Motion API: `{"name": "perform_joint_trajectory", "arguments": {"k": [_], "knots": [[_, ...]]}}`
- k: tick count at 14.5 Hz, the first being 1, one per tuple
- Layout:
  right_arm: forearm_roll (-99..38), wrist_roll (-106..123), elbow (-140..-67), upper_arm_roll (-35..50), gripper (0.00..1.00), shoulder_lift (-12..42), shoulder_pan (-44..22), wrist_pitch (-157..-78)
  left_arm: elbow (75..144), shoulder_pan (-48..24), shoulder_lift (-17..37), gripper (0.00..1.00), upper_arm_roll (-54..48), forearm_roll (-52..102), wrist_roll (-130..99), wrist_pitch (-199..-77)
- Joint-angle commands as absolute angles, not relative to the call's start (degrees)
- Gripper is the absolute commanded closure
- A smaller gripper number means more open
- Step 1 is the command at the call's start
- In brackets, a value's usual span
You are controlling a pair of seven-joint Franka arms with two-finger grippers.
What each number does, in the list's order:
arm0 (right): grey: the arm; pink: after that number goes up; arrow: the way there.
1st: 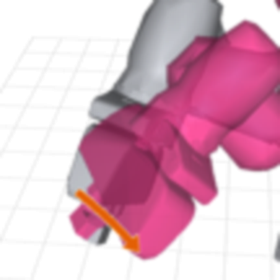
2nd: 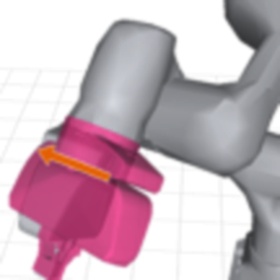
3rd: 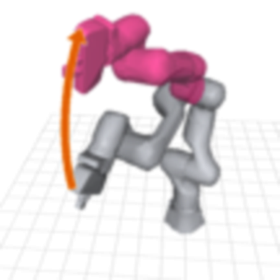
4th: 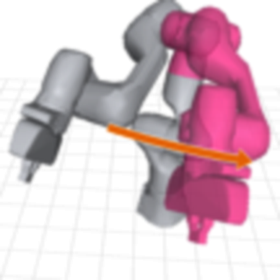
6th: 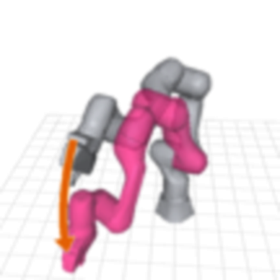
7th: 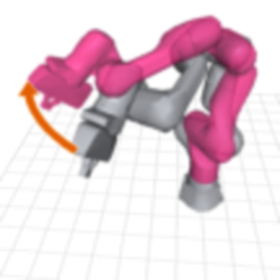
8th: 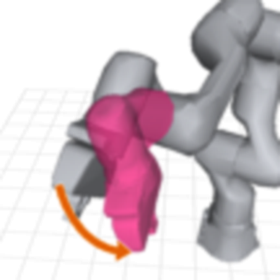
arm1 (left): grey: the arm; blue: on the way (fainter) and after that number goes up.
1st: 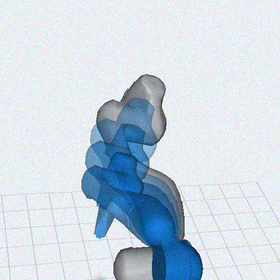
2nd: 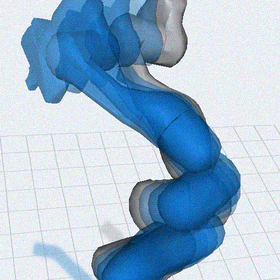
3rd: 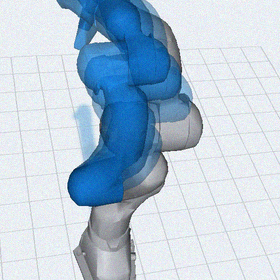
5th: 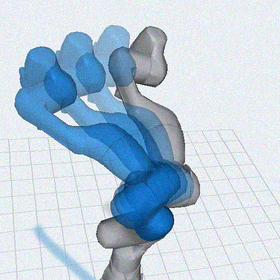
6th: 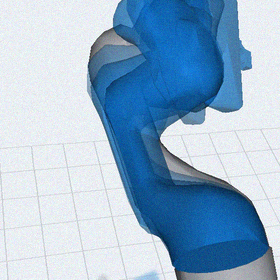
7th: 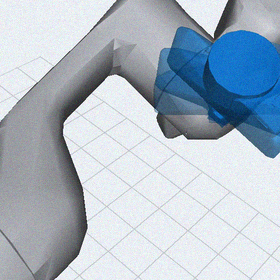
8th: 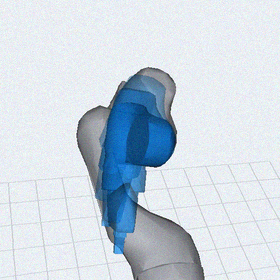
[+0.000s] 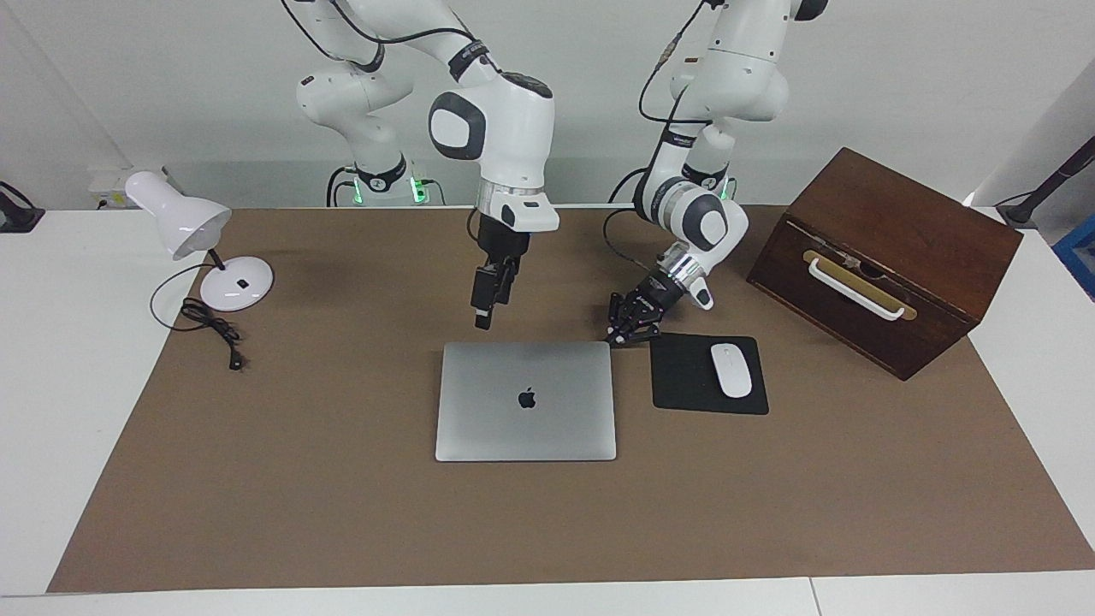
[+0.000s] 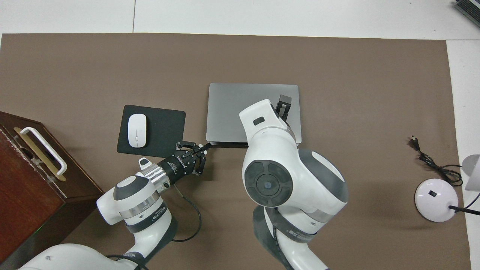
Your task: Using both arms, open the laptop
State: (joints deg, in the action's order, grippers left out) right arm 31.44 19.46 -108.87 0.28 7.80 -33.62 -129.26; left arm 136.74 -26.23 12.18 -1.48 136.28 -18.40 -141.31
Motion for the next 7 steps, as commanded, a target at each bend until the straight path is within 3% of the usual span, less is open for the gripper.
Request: {"name": "perform_joint_trajectory", "arguments": {"k": [1,7], "knots": [[33.0,17.7,-109.8,0.1,0.0,8.3,-34.5,-130.2,135.1,-27.7,13.3,1.0,-0.7,138.4,-17.2,-142.8],[33.5,14.9,-110.7,0.1,0.0,9.6,-35.2,-133.0,133.4,-27.7,14.2,1.0,-0.8,139.2,-17.2,-144.5]]}}
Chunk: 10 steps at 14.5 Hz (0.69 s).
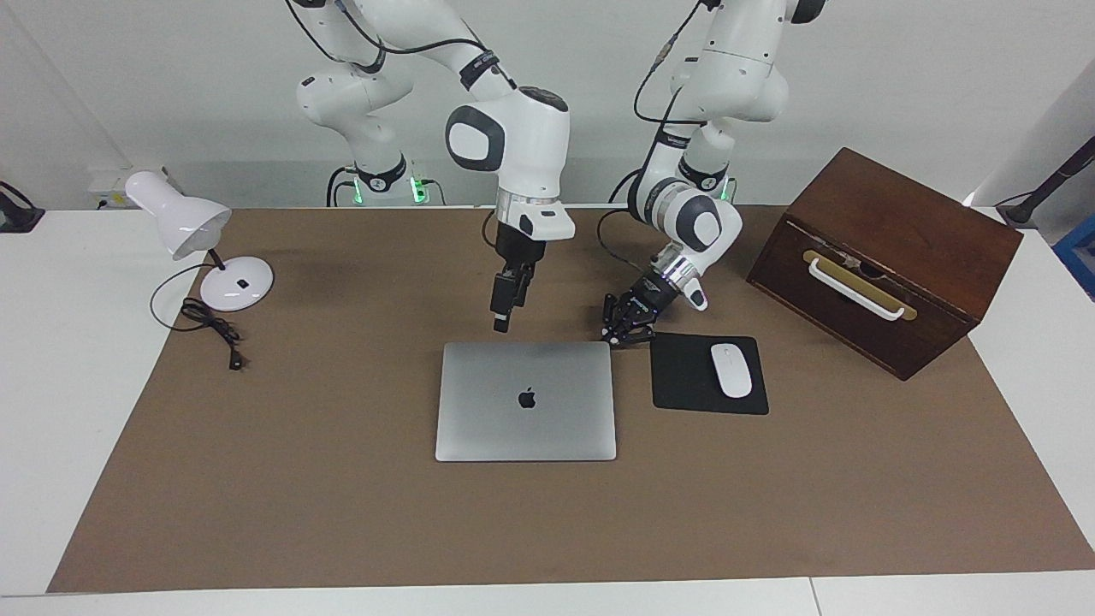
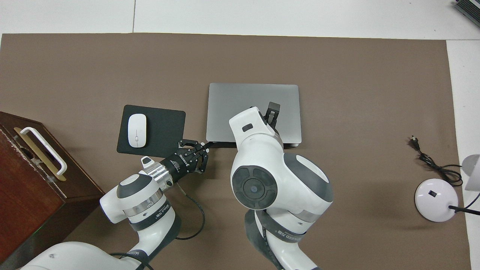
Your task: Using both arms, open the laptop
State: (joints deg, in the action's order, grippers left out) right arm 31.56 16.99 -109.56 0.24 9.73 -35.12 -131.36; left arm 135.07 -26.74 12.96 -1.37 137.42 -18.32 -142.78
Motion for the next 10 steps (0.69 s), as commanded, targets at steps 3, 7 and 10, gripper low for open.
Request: {"name": "perform_joint_trajectory", "arguments": {"k": [3,7,10], "knots": [[35.1,12.8,-111.1,0.1,0.0,10.3,-35.6,-133.0,132.5,-27.7,15.0,1.0,-0.8,139.4,-17.2,-145.2],[35.9,11.1,-111.5,0.1,0.0,10.5,-36.1,-133.9,131.6,-27.6,15.6,1.0,-1.0,139.5,-17.2,-146.1],[35.9,10.9,-111.6,0.1,0.0,10.9,-36.2,-134.4,130.8,-27.5,16.0,1.0,-1.1,139.5,-17.3,-146.8]]}}
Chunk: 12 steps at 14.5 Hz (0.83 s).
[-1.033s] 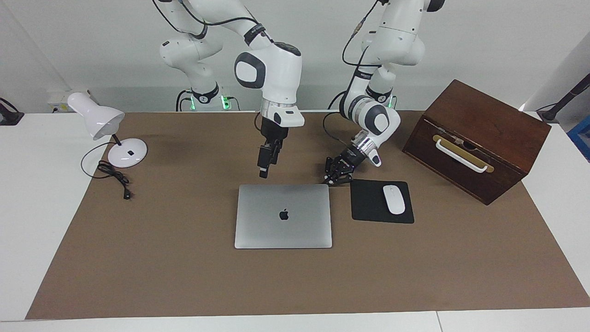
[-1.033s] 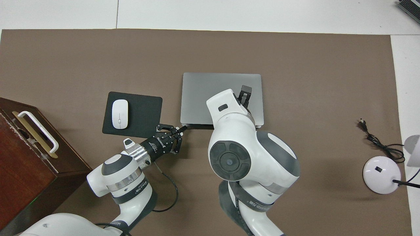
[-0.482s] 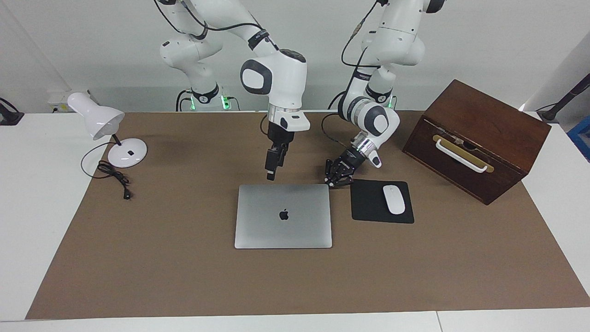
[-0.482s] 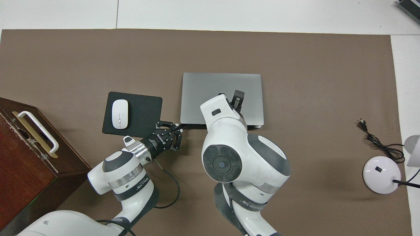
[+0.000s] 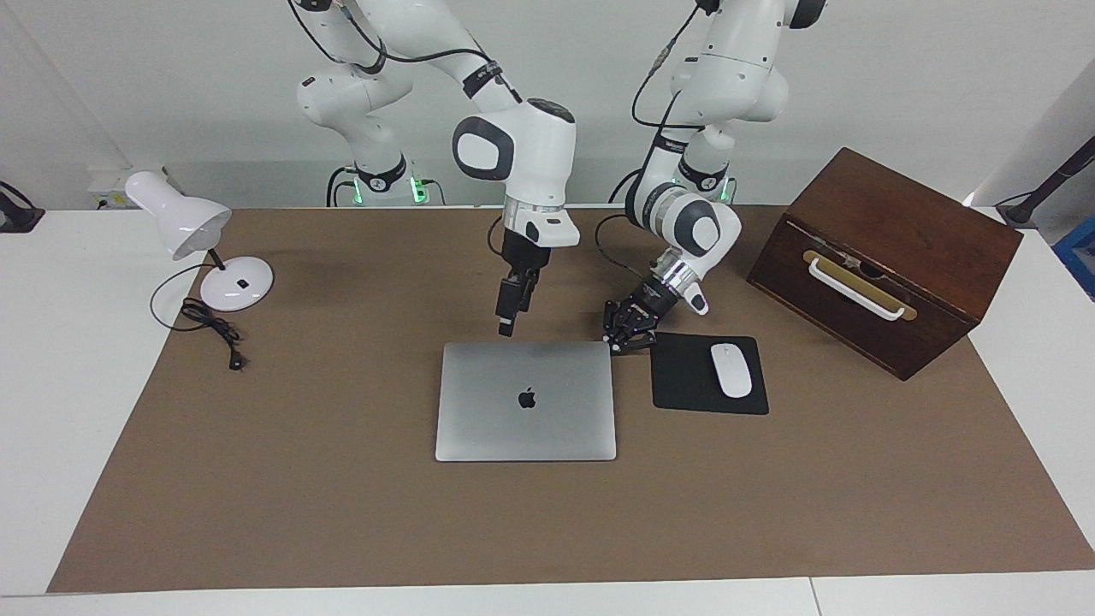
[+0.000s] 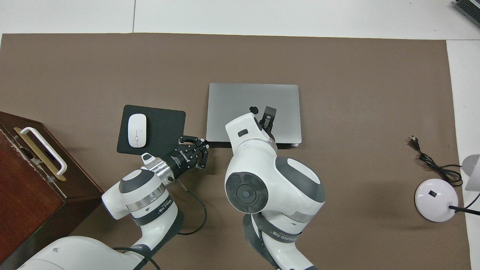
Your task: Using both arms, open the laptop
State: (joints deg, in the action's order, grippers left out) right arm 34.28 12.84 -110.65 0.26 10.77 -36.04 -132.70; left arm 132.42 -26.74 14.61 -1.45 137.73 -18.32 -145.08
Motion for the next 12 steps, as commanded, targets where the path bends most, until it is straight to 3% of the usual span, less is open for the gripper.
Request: {"name": "perform_joint_trajectory", "arguments": {"k": [1,12], "knots": [[35.9,10.7,-111.6,0.1,0.0,11.4,-36.6,-134.6,130.8,-27.2,16.0,1.0,-1.2,139.5,-17.3,-146.8],[40.5,4.2,-112.0,0.1,0.0,18.1,-38.8,-137.4,128.8,-26.5,17.4,1.0,-1.5,139.6,-17.4,-148.2]]}}
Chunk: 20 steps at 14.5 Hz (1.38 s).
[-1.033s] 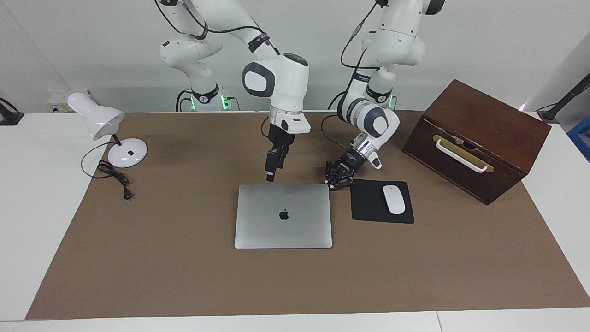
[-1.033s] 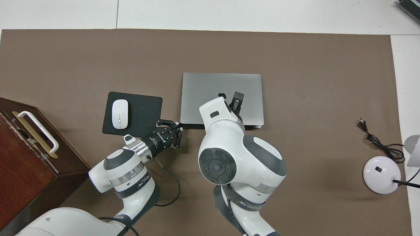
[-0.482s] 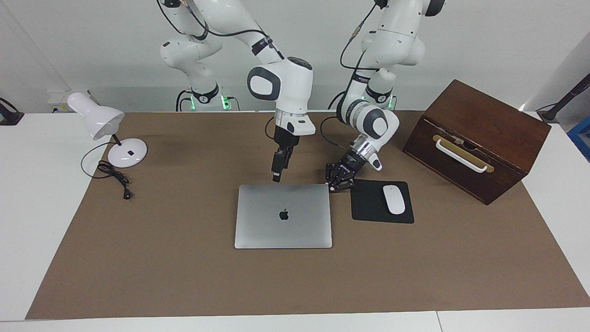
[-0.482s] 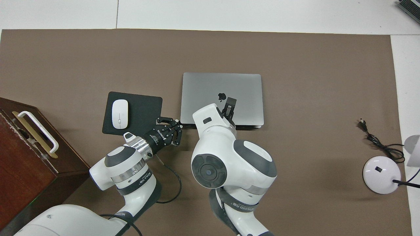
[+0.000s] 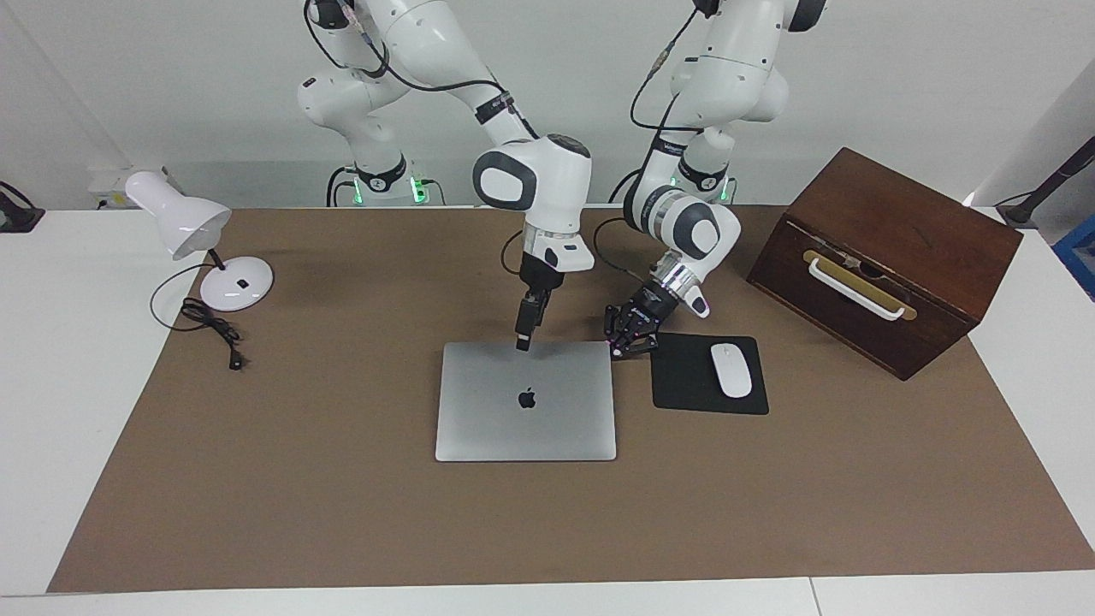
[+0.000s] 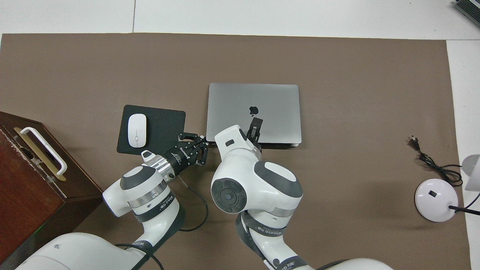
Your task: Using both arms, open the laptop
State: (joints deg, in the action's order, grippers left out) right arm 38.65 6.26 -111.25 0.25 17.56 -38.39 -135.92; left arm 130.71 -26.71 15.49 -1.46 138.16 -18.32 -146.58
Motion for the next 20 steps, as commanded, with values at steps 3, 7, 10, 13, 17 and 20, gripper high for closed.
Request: {"name": "perform_joint_trajectory", "arguments": {"k": [3,7,10,13,17,20], "knots": [[41.6,4.0,-112.4,0.1,0.0,18.9,-38.8,-138.4,128.7,-26.5,17.9,1.0,-1.5,139.6,-17.3,-148.2],[41.8,4.0,-112.6,0.1,0.0,19.5,-38.2,-140.6,128.5,-26.5,18.1,1.0,-1.6,139.7,-17.2,-148.9],[42.2,4.0,-112.5,0.1,0.0,19.8,-37.7,-141.2,127.7,-26.5,18.5,1.0,-2.7,139.7,-17.2,-150.3],[43.3,4.0,-112.2,0.0,0.0,20.4,-36.0,-142.9,127.9,-26.4,18.8,1.0,-2.7,139.7,-17.3,-149.5],[43.4,3.6,-111.9,0.0,0.0,21.2,-35.0,-144.2,128.3,-25.8,19.7,1.0,-2.7,140.5,-15.8,-145.6],[44.7,3.6,-111.6,0.0,0.0,21.3,-34.8,-144.2,128.4,-25.5,20.3,1.0,-2.6,140.6,-14.8,-144.6]]}}
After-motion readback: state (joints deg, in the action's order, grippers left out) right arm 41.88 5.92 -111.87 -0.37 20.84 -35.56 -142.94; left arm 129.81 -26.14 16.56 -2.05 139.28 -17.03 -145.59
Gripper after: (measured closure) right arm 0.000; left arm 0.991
